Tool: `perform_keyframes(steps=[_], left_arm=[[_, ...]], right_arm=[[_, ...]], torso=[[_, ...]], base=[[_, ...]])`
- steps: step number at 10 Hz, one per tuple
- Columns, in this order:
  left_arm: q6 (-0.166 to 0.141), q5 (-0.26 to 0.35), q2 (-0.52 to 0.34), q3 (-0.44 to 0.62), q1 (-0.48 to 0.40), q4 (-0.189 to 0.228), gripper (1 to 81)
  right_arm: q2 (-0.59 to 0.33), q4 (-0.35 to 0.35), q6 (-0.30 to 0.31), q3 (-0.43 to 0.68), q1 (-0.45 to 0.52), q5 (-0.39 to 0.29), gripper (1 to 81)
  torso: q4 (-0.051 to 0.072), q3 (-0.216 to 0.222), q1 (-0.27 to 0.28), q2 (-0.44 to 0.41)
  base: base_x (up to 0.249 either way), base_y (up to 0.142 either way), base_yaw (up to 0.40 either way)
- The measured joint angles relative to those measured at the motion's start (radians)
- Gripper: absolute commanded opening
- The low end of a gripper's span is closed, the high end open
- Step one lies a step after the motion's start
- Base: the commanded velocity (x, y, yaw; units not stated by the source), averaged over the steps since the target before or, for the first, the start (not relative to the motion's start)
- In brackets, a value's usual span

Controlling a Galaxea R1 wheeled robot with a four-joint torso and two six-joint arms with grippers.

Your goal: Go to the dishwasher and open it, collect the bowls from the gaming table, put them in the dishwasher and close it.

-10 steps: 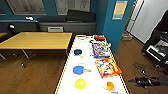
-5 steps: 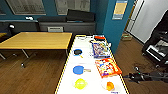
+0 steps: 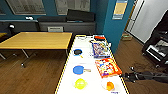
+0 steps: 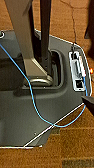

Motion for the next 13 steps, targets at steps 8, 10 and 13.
perform_keyframes(steps=[8,10,13], left_arm=[[0.0,0.001,0.007,0.0,0.0,0.0,81.1],[0.0,0.003,0.008,0.0,0.0,0.0,81.1],[0.0,0.003,0.008,0.0,0.0,0.0,81.1]], right_arm=[[0.006,-0.001,0.006,0.084,-0.061,0.037,81.1],[0.009,-0.002,0.007,0.103,-0.107,0.07,81.1],[0.049,0.0,0.019,0.097,-0.093,0.084,81.1]], torso=[[0.0,0.0,0.0,0.0],[0.0,0.0,0.0,0.0],[0.0,0.0,0.0,0.0]], base=[[0.0,0.0,0.0],[0.0,0.0,0.0],[0.0,0.0,0.0]])
